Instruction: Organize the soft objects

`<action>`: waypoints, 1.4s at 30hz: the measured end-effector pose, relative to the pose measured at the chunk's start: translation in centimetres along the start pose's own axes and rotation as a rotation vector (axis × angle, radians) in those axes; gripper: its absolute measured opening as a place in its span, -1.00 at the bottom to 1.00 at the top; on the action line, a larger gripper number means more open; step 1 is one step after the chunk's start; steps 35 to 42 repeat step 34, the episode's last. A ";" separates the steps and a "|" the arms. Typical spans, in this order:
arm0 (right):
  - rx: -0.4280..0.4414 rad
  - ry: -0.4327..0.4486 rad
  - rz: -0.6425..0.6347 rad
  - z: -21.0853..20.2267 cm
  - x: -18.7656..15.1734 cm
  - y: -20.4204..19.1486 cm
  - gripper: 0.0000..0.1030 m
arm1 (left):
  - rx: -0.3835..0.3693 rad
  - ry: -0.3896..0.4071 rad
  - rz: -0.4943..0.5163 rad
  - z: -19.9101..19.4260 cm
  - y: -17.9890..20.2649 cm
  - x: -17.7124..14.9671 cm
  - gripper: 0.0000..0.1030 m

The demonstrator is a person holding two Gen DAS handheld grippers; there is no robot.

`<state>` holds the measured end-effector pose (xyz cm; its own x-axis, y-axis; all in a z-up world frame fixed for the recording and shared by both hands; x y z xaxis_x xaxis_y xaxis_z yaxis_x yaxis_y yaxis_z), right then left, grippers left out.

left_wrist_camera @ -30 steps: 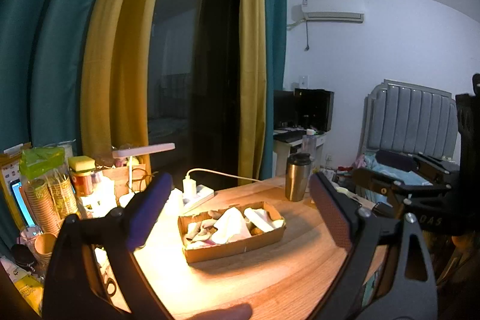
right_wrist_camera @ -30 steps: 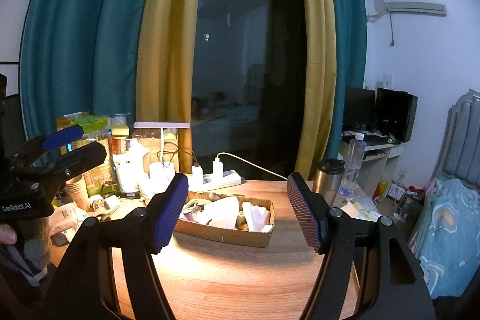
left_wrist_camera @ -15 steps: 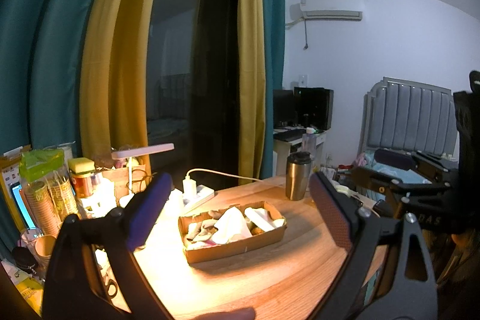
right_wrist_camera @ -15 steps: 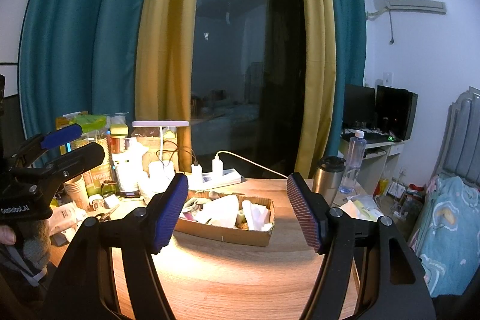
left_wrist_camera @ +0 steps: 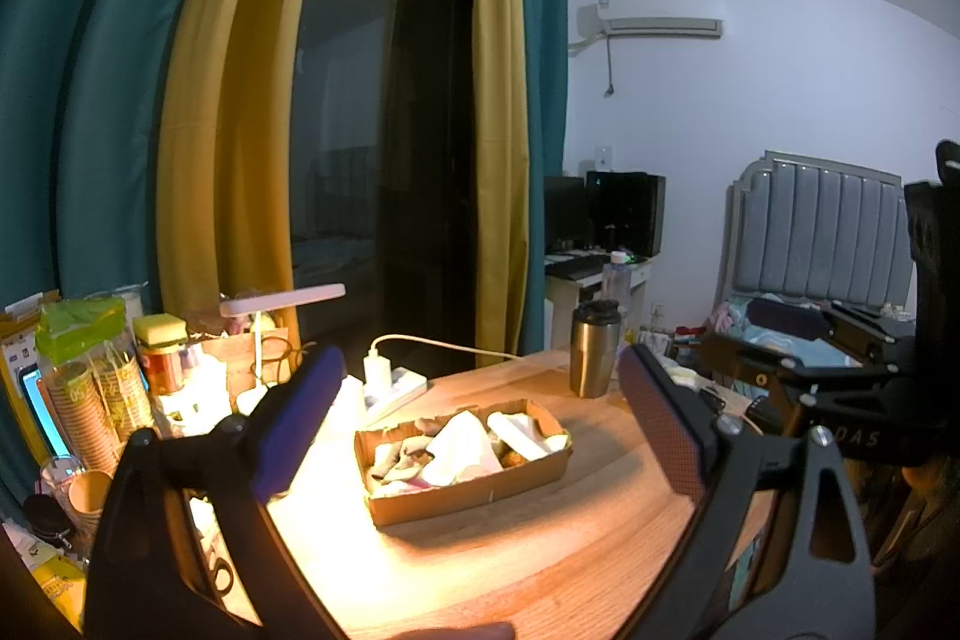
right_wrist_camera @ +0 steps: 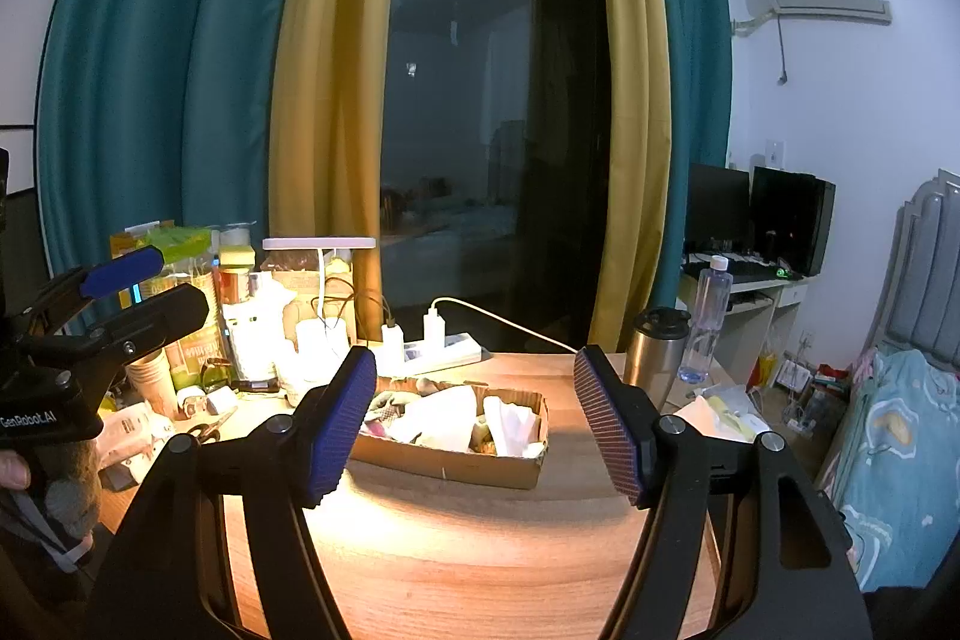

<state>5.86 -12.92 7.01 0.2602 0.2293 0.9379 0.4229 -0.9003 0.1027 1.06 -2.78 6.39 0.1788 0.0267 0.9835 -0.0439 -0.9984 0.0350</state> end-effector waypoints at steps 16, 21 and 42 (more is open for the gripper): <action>0.000 -0.002 0.000 0.0 0.1 0.0 0.39 | -0.004 -0.005 0.003 0.1 0.1 -0.3 0.83; -0.001 -0.003 0.001 0.0 0.1 -0.1 0.39 | -0.003 -0.005 0.002 0.1 0.1 -0.2 0.83; -0.004 -0.022 0.011 0.0 -0.9 0.4 0.39 | -0.030 -0.040 0.038 1.8 0.5 -2.0 0.83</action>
Point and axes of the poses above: each gripper's, at about its wrist camera, not at the fingertips, and z roughly the way its jaws point, y to its right, x to its top, the point moved 5 cm from there along z, roughly the way its jaws point, and after that the axes turned 2 degrees about x, right-handed, at the moved point
